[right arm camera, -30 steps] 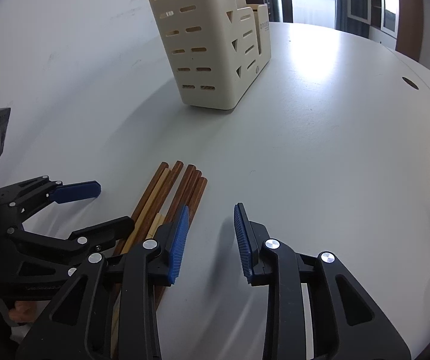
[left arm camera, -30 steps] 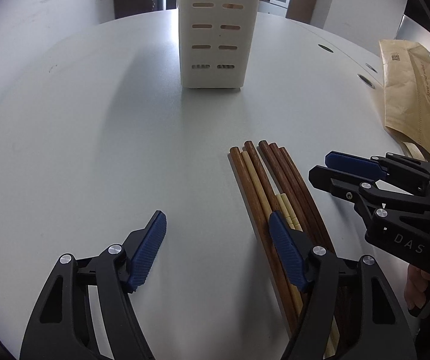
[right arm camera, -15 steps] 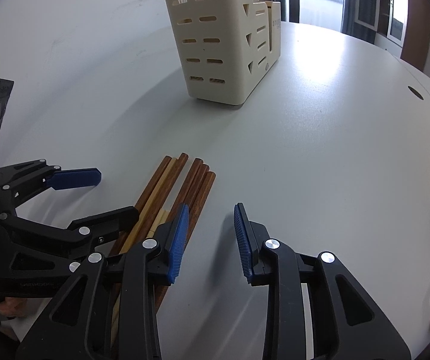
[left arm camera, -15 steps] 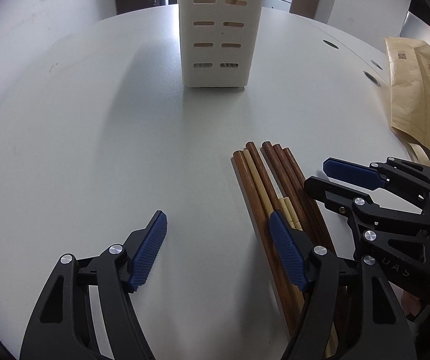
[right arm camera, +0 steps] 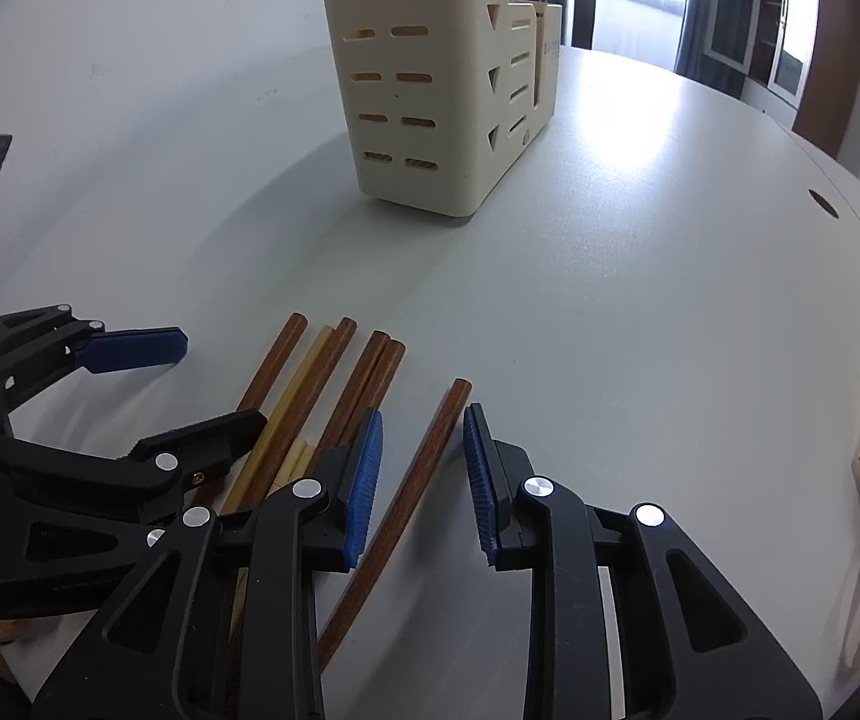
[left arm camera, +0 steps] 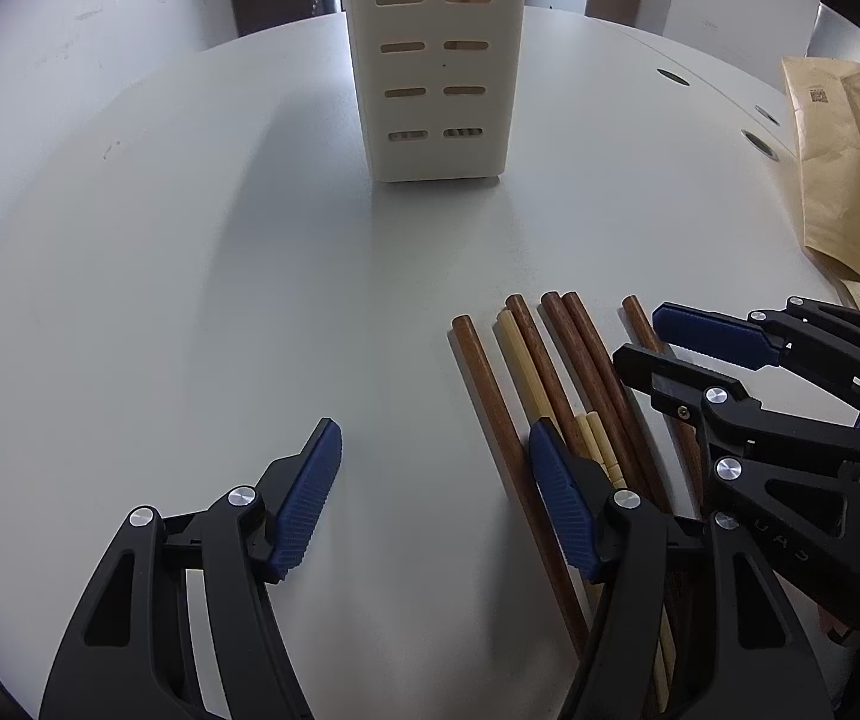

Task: Organize utensils
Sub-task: 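Return the right gripper to the chopsticks and pinch a brown chopstick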

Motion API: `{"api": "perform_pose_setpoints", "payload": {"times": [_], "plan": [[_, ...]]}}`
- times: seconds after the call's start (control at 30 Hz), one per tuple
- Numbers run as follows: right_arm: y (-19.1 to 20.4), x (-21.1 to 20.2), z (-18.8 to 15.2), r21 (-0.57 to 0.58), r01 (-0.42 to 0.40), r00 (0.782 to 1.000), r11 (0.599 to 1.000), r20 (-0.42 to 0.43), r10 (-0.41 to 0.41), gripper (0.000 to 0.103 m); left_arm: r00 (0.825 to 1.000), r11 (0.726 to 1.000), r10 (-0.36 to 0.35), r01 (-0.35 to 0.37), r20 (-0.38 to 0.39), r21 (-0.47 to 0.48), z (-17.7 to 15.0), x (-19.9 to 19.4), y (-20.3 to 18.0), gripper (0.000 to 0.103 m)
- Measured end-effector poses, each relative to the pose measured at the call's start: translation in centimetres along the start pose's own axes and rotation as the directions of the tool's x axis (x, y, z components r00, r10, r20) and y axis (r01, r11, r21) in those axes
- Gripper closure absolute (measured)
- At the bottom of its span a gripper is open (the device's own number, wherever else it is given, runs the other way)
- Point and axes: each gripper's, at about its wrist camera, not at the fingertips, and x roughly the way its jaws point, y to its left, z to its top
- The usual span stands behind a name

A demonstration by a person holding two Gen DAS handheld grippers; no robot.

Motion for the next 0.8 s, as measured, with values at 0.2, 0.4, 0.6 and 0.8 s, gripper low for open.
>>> {"api": "perform_pose_setpoints", "payload": {"times": [0.2,0.4,0.6,0.8], "plan": [[0.0,0.1,0.3,0.005,-0.001,1.000,1.000,-0.006,0.001,0.075,0.999,0.999,-0.026,0.025,-0.020,-0.026,1.1,0.3,0.6,0.046],[0.5,0.1,0.3,-0.012,0.018,1.000,1.000,-0.004,-0.018,0.075,0.999,1.000,0.001,-0.002,-0.038,-0.015,1.9,0.8,0.2,0.052],[0.9,0.3,0.3,-0.010,0.028,1.000,1.000,0.003,-0.028,0.080,1.000,1.000,0.010,-0.010,-0.027,-0.014,1.9,0.8,-0.2,0.072],[0.1,0.3,0.3,0.024,0.009,1.000,1.000,0.019,-0.010,0.095,1.000,0.999,-0.014,0.013,-0.017,-0.045,2.1,0.9,0.6,0.093]]}}
